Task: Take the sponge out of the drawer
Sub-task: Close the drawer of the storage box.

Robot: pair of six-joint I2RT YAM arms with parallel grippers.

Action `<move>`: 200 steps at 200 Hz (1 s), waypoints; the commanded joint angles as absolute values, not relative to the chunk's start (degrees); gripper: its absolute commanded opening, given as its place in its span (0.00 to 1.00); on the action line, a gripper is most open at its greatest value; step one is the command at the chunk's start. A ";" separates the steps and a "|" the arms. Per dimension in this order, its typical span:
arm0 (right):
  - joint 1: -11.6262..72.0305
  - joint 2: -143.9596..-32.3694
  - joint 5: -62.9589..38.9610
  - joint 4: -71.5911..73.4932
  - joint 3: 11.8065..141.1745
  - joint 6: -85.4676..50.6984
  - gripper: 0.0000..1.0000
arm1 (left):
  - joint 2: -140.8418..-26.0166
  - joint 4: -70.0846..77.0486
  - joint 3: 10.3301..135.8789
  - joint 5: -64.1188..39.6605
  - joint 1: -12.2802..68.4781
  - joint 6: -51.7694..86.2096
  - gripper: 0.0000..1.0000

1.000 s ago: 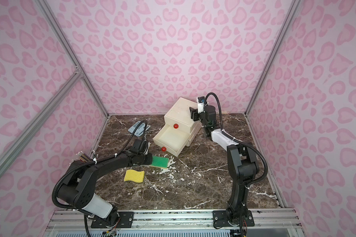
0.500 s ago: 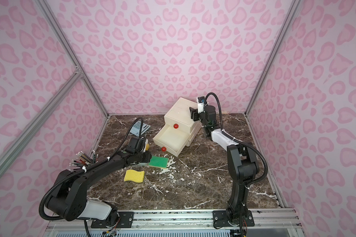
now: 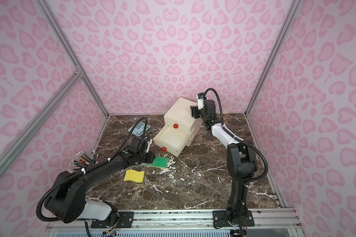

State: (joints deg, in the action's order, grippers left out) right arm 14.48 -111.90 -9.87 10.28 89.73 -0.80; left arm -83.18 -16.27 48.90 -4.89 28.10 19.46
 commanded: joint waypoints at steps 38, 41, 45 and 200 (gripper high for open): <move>11.15 -115.52 -10.38 9.19 97.20 -3.07 0.92 | -87.93 -12.22 51.57 -6.46 28.48 18.64 0.30; 10.78 -115.61 -10.94 9.37 97.45 -3.46 0.93 | -88.10 -12.15 51.71 -6.50 28.49 18.62 0.30; 10.42 -115.81 -11.80 9.46 97.89 -4.06 0.93 | -88.24 -12.05 51.84 -6.50 28.48 18.51 0.30; 7.21 -129.46 -36.65 -12.67 115.91 -1.96 0.86 | -100.02 -10.99 66.30 -7.95 28.48 14.27 0.29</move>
